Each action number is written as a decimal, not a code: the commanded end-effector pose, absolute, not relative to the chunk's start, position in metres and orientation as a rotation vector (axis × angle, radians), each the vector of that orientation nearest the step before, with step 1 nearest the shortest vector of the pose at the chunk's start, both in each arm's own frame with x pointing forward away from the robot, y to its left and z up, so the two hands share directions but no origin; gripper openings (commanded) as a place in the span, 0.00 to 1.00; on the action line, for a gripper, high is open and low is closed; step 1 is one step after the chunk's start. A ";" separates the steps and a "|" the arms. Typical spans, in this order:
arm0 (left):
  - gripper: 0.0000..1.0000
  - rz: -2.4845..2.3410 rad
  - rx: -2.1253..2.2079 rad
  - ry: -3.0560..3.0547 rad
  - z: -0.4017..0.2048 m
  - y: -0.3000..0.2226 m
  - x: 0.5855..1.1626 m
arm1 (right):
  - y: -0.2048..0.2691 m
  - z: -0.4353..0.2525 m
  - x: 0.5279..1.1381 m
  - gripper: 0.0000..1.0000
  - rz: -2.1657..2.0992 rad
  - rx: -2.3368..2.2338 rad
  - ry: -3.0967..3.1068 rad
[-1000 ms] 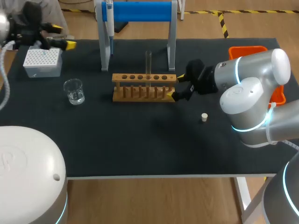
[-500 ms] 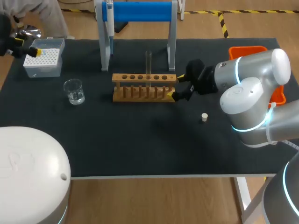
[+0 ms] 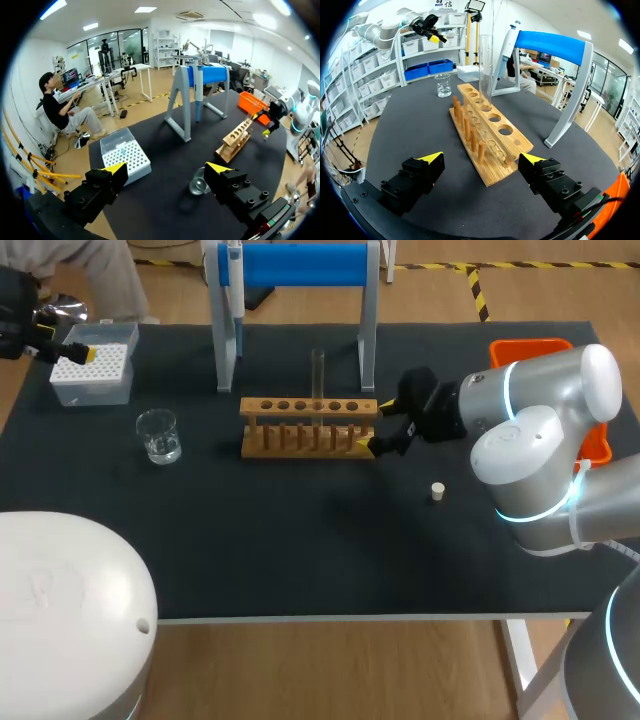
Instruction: Invert the test tube, pick up the pipette, mount the tip to pipette, aspirate from beaker and dispense into the tube, eject the tip, return the pipette, and cap with the stopper.
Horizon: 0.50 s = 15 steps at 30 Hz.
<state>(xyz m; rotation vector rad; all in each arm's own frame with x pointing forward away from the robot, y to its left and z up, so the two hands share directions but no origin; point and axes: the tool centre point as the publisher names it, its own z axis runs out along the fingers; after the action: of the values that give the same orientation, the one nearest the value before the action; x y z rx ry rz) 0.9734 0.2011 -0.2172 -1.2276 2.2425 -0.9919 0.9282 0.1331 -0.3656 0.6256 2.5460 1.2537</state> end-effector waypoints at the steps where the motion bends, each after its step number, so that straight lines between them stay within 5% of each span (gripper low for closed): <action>1: 1.00 -0.984 -1.237 2.242 -0.221 0.199 0.976 | 0.132 -0.366 0.928 1.00 1.256 0.624 2.547; 15: 1.00 -0.923 -1.392 2.038 -0.277 0.196 1.042 | 0.132 -0.366 0.928 1.00 1.256 0.624 2.547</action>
<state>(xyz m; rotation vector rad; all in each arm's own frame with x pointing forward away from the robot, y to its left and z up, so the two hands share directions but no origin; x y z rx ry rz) 1.0154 0.2056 -0.2475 -1.3982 2.0767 -0.9179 0.9281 0.1331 -0.3656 0.6255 2.5460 1.2538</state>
